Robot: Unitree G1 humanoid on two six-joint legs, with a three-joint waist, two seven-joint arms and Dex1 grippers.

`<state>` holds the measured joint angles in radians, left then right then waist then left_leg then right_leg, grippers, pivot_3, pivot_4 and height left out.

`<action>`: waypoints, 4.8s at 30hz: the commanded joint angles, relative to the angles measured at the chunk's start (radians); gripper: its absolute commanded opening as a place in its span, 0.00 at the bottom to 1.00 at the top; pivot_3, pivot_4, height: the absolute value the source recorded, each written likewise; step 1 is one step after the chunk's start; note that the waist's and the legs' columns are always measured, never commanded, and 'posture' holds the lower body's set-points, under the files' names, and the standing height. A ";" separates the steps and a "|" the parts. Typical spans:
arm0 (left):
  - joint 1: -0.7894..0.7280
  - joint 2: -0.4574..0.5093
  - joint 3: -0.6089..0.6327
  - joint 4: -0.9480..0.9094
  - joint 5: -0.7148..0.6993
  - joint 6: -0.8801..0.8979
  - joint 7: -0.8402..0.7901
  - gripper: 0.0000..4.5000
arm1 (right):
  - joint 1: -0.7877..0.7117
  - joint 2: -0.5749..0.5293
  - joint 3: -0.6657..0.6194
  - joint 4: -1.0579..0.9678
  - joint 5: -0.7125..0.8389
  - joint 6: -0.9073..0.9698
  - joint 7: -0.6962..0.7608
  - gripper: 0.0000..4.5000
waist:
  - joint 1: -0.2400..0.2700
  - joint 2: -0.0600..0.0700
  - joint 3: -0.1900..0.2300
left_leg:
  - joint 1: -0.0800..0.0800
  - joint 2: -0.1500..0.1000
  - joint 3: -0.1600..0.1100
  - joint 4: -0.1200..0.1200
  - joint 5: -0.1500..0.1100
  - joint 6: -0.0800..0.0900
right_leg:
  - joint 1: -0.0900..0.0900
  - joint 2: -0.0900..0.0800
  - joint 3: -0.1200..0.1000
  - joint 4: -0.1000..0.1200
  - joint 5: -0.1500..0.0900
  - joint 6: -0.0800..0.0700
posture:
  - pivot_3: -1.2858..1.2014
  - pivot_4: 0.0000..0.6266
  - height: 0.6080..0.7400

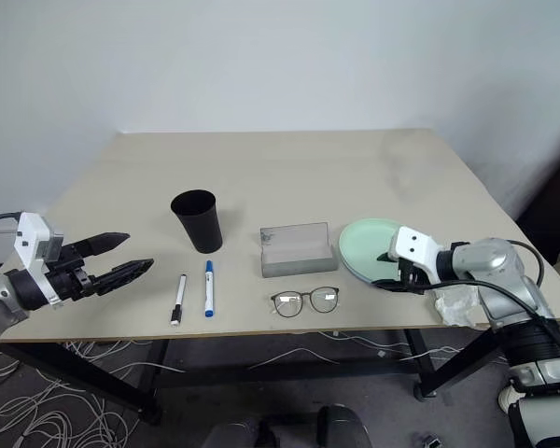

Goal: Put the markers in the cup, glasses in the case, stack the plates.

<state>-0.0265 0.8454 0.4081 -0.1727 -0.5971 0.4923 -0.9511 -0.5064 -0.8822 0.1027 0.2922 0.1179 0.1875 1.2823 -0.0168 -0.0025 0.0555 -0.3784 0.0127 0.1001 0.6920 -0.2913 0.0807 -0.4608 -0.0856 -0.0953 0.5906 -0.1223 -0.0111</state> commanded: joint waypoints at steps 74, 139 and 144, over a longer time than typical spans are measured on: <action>-0.031 -0.004 0.000 -0.003 0.004 -0.011 0.019 0.92 | -0.220 -0.064 -0.071 0.197 -0.032 0.110 -0.116 0.00 | -0.004 0.001 0.000 | 0.000 0.001 0.001 0.000 0.000 0.000 | 0.000 0.000 -0.001 0.000 0.000 0.000 | 0.52 0.00 1.00; -0.704 -0.290 -0.804 0.329 0.394 -0.084 -0.296 0.92 | -0.045 -0.032 -0.159 0.080 0.191 -0.030 0.166 0.83 | -0.001 0.001 0.001 | -0.001 -0.001 0.000 0.007 0.000 0.008 | 0.003 0.001 0.001 0.002 0.000 0.000 | 0.52 0.00 1.00; -0.764 -0.384 -0.858 0.411 0.473 -0.115 -0.277 0.92 | -0.038 -0.036 -0.157 0.076 0.191 -0.025 0.156 0.83 | -0.001 0.001 0.001 | -0.002 -0.001 0.000 0.009 -0.001 0.010 | 0.002 0.001 0.001 0.002 0.001 0.000 | 0.52 0.00 1.00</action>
<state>-0.7544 0.4698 -0.4434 0.2334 -0.1525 0.4068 -1.2349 -0.5364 -0.9126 -0.0381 0.3988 0.3098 0.1676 1.4434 -0.0178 -0.0011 0.0562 -0.3808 0.0112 0.0995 0.7009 -0.2920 0.0912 -0.4584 -0.0850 -0.0942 0.5920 -0.1218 -0.0106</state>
